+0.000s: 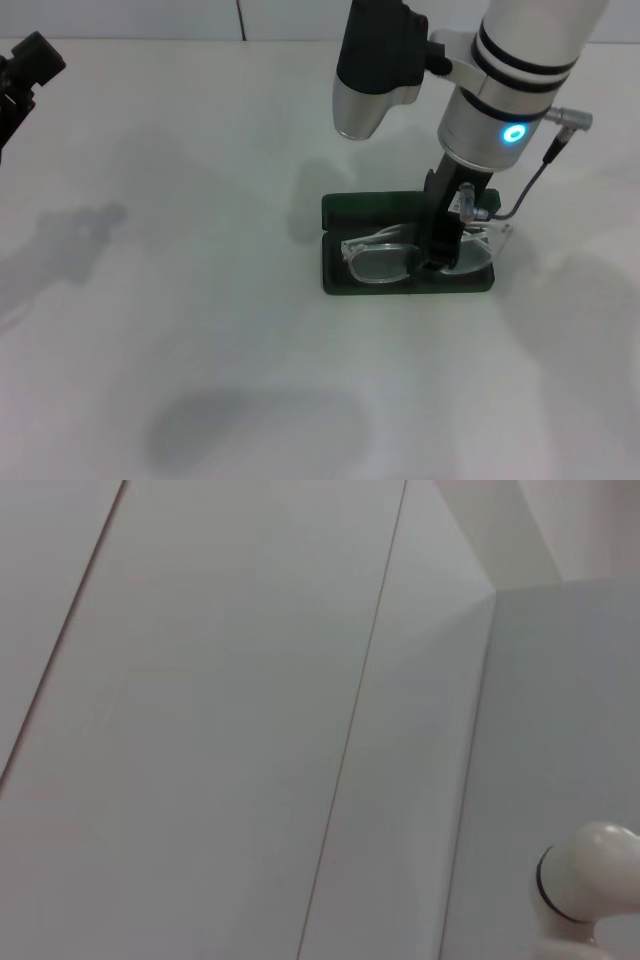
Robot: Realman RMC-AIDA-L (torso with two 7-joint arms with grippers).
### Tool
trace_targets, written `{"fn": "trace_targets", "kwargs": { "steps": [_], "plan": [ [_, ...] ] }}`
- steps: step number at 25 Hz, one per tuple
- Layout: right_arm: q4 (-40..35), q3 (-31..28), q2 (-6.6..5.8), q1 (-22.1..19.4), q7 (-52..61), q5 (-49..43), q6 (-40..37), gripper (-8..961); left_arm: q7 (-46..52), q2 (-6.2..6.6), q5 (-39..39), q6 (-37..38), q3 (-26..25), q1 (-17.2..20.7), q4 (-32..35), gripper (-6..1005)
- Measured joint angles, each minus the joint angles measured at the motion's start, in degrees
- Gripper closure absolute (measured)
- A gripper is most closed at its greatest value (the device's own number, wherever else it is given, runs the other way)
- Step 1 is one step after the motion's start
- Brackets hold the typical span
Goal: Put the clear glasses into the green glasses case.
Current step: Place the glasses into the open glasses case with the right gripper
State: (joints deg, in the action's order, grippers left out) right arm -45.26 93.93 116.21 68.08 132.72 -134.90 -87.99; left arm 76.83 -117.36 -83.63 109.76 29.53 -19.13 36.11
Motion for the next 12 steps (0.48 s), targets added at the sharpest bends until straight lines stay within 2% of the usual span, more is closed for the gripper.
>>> {"fn": "trace_targets", "kwargs": {
  "steps": [12],
  "plan": [
    [1.1, 0.0, -0.02, -0.8, 0.2, 0.3, 2.5, 834, -0.8, -0.07, -0.1, -0.2, 0.0, 0.4, -1.3, 940]
  ]
}}
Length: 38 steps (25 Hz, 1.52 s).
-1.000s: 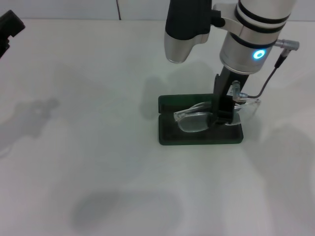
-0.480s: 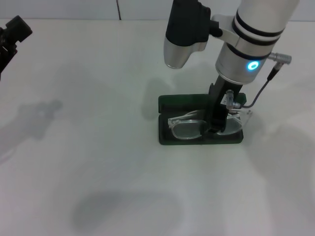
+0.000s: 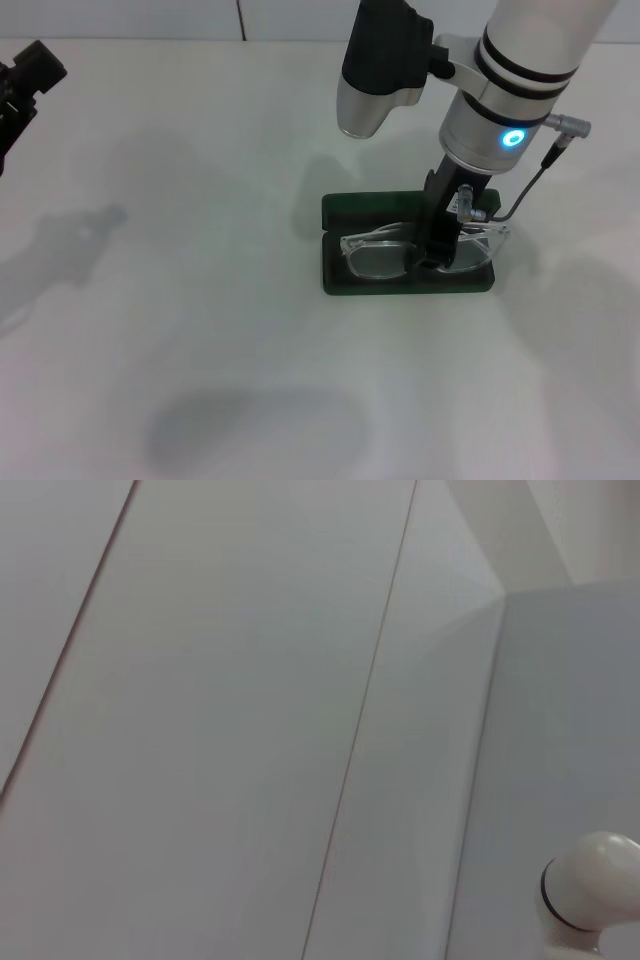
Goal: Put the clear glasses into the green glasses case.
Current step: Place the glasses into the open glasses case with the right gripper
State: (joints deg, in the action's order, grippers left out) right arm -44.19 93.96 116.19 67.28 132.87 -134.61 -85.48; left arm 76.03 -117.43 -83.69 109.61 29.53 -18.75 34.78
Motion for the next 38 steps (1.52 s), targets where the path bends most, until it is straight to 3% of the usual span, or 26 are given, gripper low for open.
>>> {"fn": "trace_targets", "kwargs": {
  "steps": [38],
  "plan": [
    [2.0, -0.3, 0.00, -0.1, 0.3, -0.6, 0.6, 834, -0.9, -0.35, -2.0, 0.0, 0.0, 0.1, -1.1, 941]
  ]
}}
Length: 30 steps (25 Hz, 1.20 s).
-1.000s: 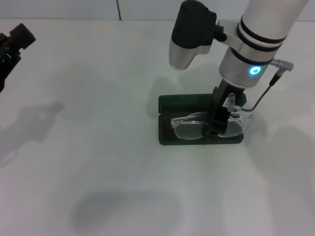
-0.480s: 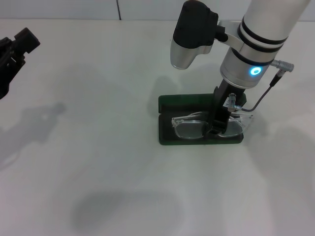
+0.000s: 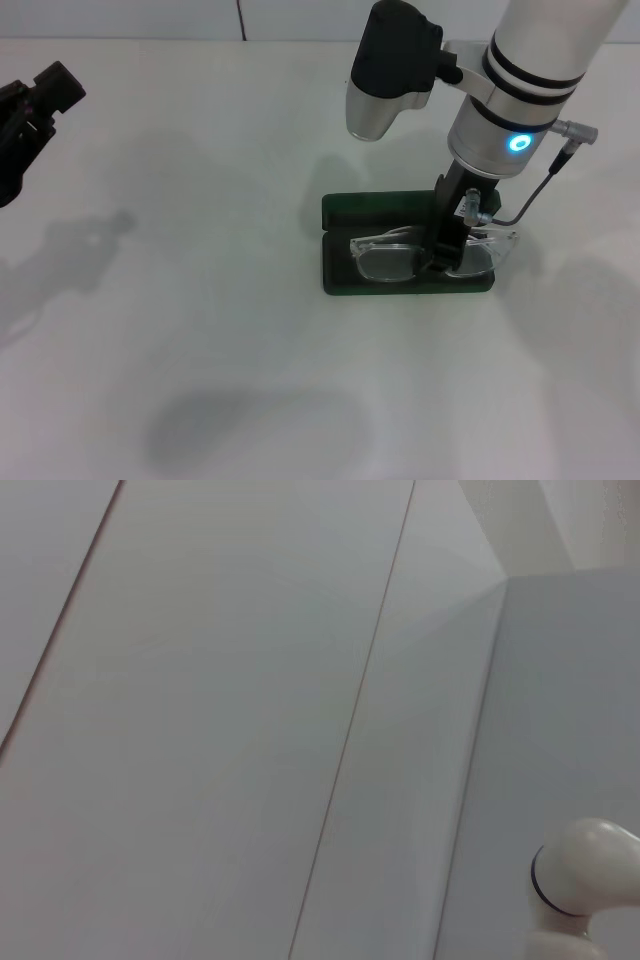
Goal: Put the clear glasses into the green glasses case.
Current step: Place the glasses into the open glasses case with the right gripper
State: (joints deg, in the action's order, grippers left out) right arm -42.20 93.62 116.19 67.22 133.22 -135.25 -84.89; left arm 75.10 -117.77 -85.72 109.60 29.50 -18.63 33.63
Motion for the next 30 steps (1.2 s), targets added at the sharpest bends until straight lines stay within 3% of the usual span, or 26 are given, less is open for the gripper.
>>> {"fn": "trace_targets", "kwargs": {
  "steps": [3, 8, 13, 23, 30],
  "plan": [
    [0.0, 0.2, 0.00, 0.0, 0.0, 0.0, 0.1, 834, 0.0, 0.00, 0.0, 0.0, 0.0, 0.0, 0.0, 941],
    [-0.1, 0.1, 0.00, -0.3, 0.0, 0.0, 0.2, 718, 0.0, 0.00, 0.0, 0.0, 0.0, 0.0, 0.0, 941],
    [-0.6, 0.1, 0.00, -0.2, 0.0, 0.0, 0.1, 674, 0.0, 0.00, 0.0, 0.0, 0.0, 0.0, 0.0, 941],
    [-1.0, -0.1, -0.01, -0.3, 0.0, -0.3, 0.4, 675, 0.0, 0.00, 0.0, 0.0, 0.0, 0.5, 0.0, 941],
    [-6.1, -0.2, -0.18, -0.6, 0.7, -0.3, -0.3, 675, 0.0, 0.04, 0.1, 0.0, -0.3, 1.3, 0.0, 940]
  ]
}}
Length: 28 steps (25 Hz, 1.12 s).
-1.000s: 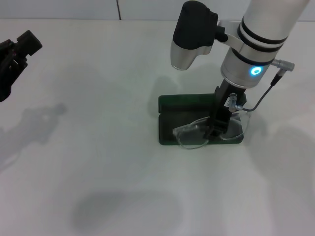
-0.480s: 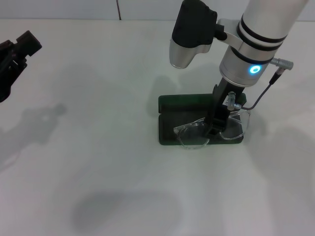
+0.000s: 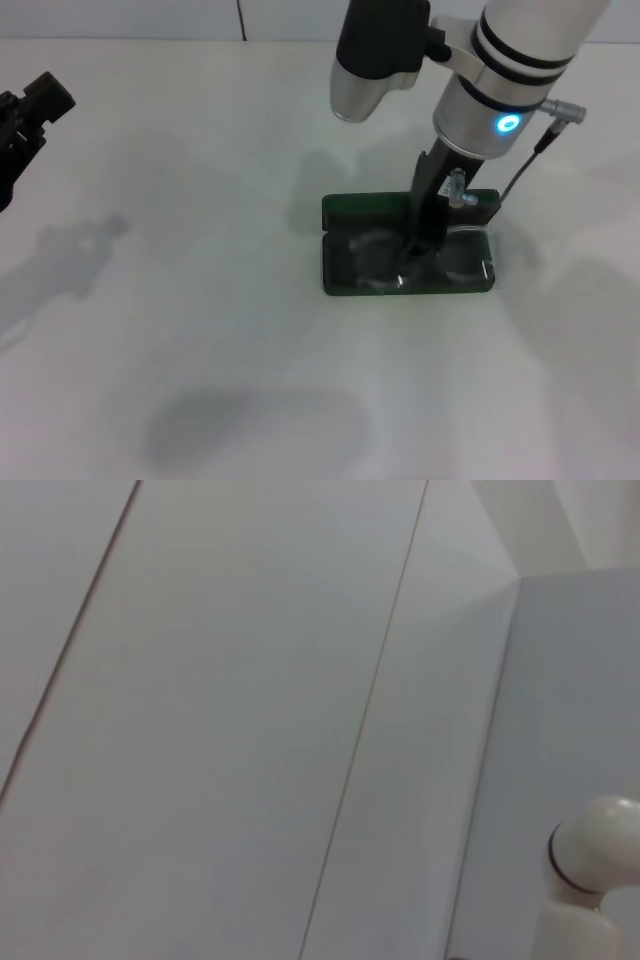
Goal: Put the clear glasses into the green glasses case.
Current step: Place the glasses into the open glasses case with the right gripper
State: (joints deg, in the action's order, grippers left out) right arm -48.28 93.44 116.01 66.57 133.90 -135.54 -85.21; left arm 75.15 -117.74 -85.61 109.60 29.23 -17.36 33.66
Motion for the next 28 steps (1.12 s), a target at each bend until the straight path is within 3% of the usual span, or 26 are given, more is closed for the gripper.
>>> {"fn": "trace_targets", "kwargs": {
  "steps": [19, 28],
  "plan": [
    [-9.0, -0.1, 0.14, -4.9, 4.6, -1.3, -7.2, 677, 0.0, -0.04, 0.0, 0.0, 0.0, -0.4, 0.0, 940],
    [-25.6, -0.1, -0.03, -13.4, 12.9, -11.3, -15.4, 678, 0.0, 0.02, 0.0, 0.0, -0.1, -0.7, 0.0, 940]
  ]
}}
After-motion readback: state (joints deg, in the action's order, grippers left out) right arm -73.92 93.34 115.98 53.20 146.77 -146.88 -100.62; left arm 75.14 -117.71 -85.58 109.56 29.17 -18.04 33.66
